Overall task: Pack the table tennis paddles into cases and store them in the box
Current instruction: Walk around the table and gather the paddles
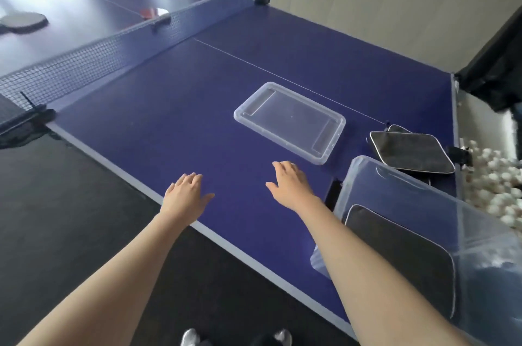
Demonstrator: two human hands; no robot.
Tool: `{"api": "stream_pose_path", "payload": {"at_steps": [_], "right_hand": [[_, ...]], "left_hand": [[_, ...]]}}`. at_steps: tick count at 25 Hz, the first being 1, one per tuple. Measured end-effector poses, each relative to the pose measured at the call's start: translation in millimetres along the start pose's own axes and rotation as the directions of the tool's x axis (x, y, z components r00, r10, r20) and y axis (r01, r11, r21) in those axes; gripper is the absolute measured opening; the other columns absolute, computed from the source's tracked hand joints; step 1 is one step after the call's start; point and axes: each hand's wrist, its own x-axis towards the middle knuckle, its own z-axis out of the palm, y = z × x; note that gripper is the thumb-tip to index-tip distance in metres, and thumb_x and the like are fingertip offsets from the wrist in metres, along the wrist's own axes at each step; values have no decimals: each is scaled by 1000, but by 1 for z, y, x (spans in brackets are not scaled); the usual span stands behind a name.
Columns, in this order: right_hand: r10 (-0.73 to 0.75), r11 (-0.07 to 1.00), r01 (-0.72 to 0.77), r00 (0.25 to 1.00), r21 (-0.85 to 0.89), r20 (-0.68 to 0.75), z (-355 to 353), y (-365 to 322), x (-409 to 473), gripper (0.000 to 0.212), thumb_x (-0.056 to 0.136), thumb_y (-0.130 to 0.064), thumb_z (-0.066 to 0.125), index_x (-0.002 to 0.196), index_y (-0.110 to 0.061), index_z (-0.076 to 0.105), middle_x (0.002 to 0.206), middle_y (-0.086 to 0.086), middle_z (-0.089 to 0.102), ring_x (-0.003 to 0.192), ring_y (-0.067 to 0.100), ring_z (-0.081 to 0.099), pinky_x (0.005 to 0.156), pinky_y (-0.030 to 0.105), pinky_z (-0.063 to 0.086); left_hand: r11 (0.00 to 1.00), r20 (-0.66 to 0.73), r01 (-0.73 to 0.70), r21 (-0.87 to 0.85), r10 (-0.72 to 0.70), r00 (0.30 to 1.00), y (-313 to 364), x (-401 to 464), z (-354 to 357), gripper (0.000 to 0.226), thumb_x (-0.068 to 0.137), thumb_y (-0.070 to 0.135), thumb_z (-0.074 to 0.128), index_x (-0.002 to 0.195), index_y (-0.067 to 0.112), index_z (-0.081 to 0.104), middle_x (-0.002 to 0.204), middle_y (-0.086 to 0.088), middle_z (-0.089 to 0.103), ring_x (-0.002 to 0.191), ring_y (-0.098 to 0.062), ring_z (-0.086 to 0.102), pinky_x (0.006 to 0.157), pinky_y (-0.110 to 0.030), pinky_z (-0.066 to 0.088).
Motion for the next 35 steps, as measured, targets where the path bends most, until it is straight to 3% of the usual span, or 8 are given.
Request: {"api": "stream_pose_path", "payload": {"at_steps": [7,18,24,35], "right_hand": [[-126,992,129,986,-17,114,43,-146,39,59,98,-35,45,147,-9,24,150,12,32,139,27,29,111,40,29],[-371,920,389,901,-40,223,74,-308,103,57,98,-34,45,145,-10,27,148,11,34,136,28,32,110,40,31],[-523,832,554,796,-20,306,98,-399,172,59,97,-36,45,146,-9,26,147,12,36,135,28,34,108,41,32],[-684,632,774,583,-44,438,133,-573,227,57,98,-35,45,145,-8,28,145,13,38,134,29,35,108,41,33]], "left_hand": [[988,-22,155,3,-155,988,-147,-25,-22,58,95,45,49,141,11,39,145,-4,44,140,-23,33,112,-38,30],[914,-44,399,-67,-402,914,-285,-43,-44,58,96,45,44,142,10,37,145,-4,43,140,-22,31,112,-37,30],[796,6,596,-103,-599,801,-366,-30,-61,63,98,45,43,148,10,29,153,-6,35,144,-25,26,115,-40,28],[588,57,791,-170,-796,603,-491,-41,-94,64,98,47,40,149,11,26,154,-4,32,143,-22,28,115,-38,25]]}}
